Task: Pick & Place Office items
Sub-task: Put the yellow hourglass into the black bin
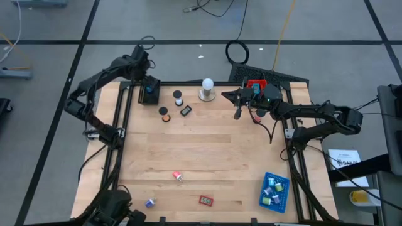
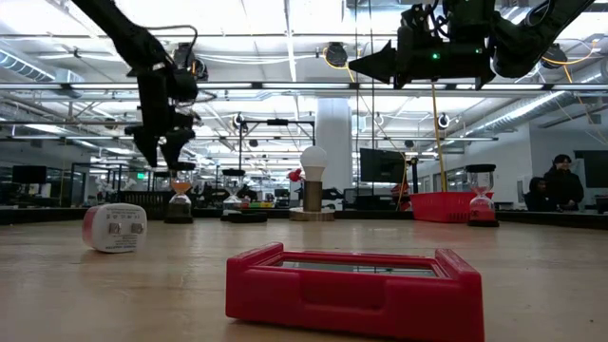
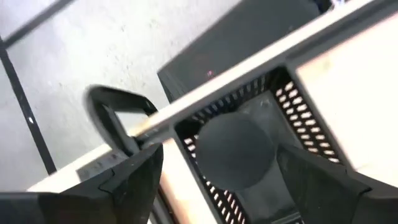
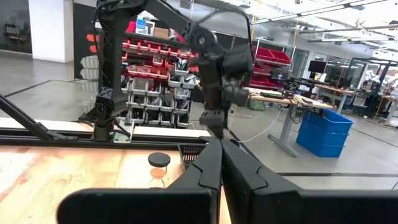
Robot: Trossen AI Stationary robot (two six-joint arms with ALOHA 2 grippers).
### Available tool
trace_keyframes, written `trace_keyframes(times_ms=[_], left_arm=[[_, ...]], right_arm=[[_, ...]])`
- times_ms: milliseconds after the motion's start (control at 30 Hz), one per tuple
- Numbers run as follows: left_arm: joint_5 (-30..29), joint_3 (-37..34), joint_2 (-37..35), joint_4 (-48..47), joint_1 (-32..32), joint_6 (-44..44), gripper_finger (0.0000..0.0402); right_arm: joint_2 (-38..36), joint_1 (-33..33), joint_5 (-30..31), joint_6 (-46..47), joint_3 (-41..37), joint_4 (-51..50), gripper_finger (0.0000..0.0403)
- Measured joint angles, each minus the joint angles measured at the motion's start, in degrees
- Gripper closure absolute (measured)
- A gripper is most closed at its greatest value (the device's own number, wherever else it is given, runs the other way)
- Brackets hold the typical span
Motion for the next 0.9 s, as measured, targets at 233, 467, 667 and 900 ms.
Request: trace_keyframes(times_ms=[233, 467, 667, 900], left_arm=[[6.33, 3.91, -7.57, -7.37, -3.91, 0.33, 0.0102], [9.7, 0.28, -10.44, -12.77, -16.54, -7.02, 0.0136], [9.53, -0.6, -9.51, -12.57, -24.14, -13.13, 0.0117], [9.47, -0.63, -7.48, -12.62, -28.68, -16.51, 0.0077]], right_arm=[[0.0, 0.0, 0.0, -0.03, 0.0, 0.0, 0.0403], [0.0, 0.0, 0.0, -0.59, 0.0, 0.01, 0.0403], [0.0, 0.0, 0.0, -0.5, 0.0, 0.0, 0.0403], [0.0, 0.0, -0.97, -0.46, 0.0, 0.0, 0.0403]])
